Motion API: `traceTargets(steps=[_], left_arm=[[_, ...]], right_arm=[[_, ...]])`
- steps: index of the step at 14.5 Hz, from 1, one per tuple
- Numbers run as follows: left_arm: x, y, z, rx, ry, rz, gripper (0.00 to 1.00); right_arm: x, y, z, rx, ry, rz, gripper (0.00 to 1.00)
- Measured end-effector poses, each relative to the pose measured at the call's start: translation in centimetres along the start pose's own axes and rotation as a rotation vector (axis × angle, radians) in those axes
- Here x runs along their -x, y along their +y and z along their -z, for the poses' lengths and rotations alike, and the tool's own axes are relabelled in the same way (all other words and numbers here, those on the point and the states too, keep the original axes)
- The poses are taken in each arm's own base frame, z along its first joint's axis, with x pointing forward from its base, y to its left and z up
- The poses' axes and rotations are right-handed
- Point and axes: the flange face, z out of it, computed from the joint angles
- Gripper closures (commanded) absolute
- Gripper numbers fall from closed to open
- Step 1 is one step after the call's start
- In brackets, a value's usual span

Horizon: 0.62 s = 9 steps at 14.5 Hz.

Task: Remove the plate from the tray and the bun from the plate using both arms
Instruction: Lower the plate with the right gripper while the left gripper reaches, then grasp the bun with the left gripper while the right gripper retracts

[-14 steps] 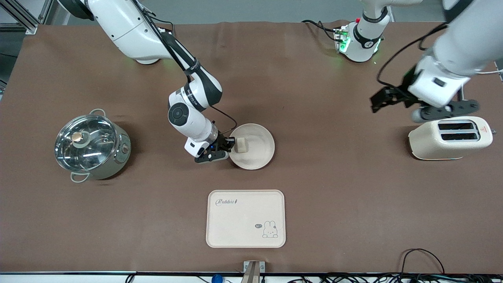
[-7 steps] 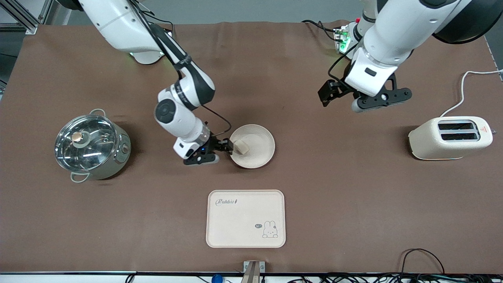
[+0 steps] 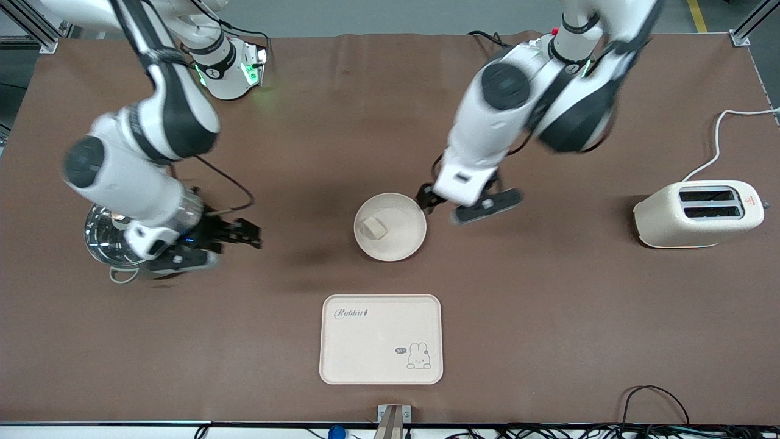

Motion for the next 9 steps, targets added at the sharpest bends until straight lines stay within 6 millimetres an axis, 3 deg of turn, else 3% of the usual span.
traceTargets(steps=[2, 4, 6, 9], left_arm=[[2.6, 2.9, -8.7, 0.0, 0.017, -0.007, 0.0], [4.7, 4.8, -14.4, 0.025, 0.01, 0.007, 0.0], [5.6, 5.9, -16.9, 0.054, 0.001, 0.045, 0.0], [6.0, 6.8, -17.3, 0.102, 0.003, 0.119, 0.0]], right_arm=[[1.7, 2.2, 5.6, 0.06, -0.034, -0.014, 0.0], [4.0, 4.2, 10.9, 0.1, -0.037, -0.048, 0.0], [6.0, 6.8, 14.8, 0.123, -0.036, -0.073, 0.0], [7.4, 12.3, 17.3, 0.135, -0.046, -0.066, 0.0]])
